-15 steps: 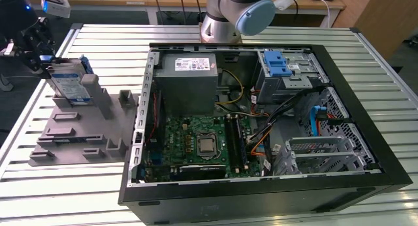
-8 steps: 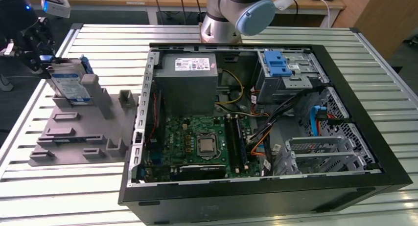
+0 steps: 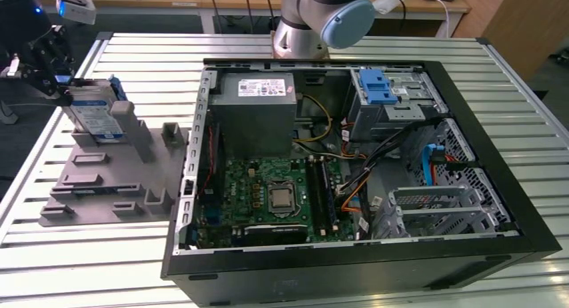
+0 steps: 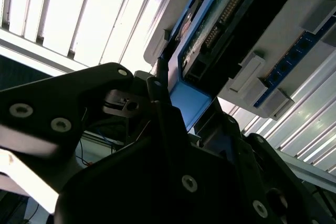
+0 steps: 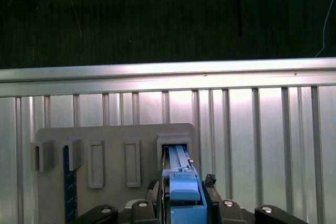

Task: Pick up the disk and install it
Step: 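Pick up the disk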

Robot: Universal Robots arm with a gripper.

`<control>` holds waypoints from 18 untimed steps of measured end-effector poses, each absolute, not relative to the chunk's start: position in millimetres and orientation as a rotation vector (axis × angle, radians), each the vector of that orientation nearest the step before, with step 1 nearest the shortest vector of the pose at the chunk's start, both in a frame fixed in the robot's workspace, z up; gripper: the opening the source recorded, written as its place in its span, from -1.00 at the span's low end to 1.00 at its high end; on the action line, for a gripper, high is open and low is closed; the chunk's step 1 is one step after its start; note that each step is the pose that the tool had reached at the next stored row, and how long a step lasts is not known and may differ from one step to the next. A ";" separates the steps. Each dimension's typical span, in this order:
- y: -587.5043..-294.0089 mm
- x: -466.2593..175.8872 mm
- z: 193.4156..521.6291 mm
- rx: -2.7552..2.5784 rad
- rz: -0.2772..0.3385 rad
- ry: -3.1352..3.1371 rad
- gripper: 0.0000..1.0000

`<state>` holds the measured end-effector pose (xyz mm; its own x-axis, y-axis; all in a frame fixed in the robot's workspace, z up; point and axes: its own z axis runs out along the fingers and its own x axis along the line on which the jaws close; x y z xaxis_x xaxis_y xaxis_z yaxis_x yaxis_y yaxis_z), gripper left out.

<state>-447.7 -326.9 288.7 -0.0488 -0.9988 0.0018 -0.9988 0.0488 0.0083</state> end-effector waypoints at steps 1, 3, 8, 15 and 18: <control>-326.9 -447.7 288.7 2.162 -0.008 -2.270 -0.11; -326.9 -447.7 288.7 2.162 -0.007 -2.270 -0.11; -326.9 -447.7 288.7 2.162 -0.008 -2.270 -0.11; -326.9 -447.7 288.6 2.162 -0.007 -2.270 -0.26; -326.9 -447.7 288.6 2.162 -0.007 -2.270 -0.26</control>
<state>-447.7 -326.9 288.6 -0.0488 -0.9988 0.0018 -0.9988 0.0488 0.0083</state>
